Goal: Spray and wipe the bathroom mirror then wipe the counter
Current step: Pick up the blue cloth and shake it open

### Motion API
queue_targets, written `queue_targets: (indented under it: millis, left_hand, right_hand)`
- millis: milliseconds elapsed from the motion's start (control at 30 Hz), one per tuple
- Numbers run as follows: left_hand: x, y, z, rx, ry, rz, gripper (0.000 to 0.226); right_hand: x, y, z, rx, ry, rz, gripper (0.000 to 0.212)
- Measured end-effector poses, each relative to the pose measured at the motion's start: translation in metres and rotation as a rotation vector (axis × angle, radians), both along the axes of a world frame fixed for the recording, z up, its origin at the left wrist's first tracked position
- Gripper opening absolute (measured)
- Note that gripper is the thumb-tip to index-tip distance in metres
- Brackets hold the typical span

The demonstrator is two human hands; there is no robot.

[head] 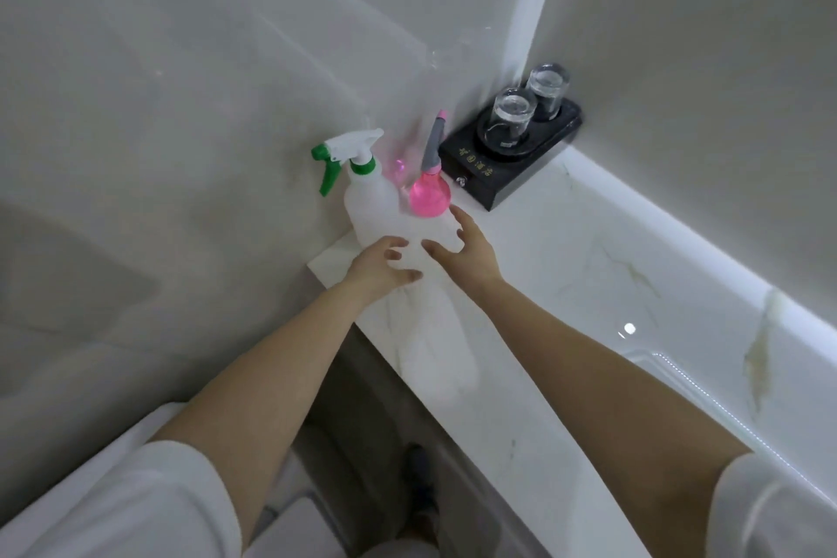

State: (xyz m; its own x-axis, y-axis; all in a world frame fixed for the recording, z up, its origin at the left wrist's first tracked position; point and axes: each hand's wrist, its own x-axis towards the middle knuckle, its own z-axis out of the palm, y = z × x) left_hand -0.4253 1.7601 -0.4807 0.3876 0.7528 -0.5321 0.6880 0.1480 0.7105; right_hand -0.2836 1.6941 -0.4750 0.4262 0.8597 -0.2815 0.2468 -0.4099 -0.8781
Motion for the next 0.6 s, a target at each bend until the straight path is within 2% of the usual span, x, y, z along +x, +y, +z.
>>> queue_targets:
  millis: [267,600]
  left_hand:
    - [0.085,-0.075,0.056,0.123,-0.048,-0.189,0.052]
    - [0.251,-0.276,0.084,0.184,-0.145,-0.605,0.058]
  right_hand:
    - [0.074,-0.112,0.058,0.095,-0.069,-0.207,0.069]
    - [0.193,-0.368,0.089,0.091,-0.151,-0.578,0.070]
